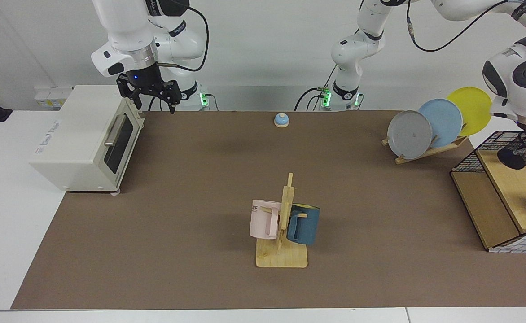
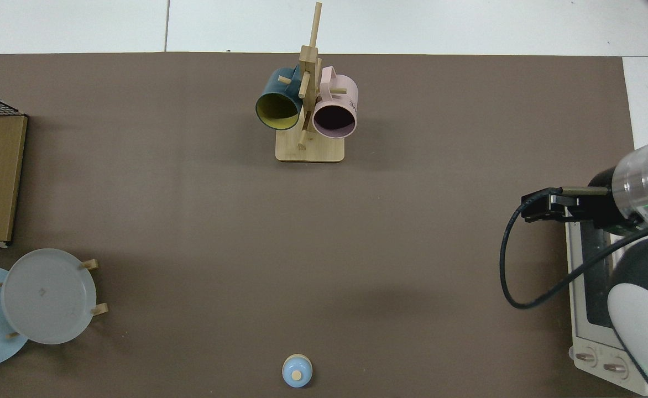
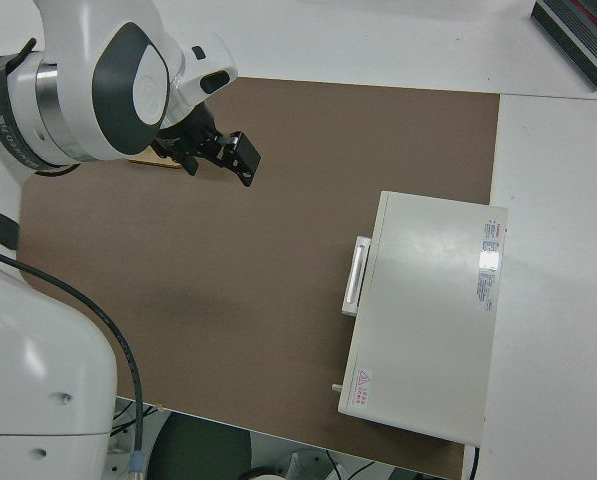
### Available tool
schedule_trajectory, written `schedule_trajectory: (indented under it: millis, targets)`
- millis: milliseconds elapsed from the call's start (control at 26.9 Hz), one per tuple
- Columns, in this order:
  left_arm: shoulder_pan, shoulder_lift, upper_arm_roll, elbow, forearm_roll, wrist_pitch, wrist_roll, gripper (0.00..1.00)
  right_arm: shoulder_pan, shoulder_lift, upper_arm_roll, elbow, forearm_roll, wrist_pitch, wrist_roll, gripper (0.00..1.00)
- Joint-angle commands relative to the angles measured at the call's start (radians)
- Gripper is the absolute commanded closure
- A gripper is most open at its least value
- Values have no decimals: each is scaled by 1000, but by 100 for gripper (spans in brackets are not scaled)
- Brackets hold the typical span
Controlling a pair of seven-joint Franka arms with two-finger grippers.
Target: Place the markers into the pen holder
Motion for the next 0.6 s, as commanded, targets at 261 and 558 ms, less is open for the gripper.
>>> schedule_trajectory:
  millis: [261,558]
  targets:
    - [10,-1,-8,35,-3,-7,44,56,-20,-19,12,-24,9,21,-24,0]
    - [-1,-18,-11,95,-17,-56,64,49,-20,-19,12,-24,9,21,-24,0]
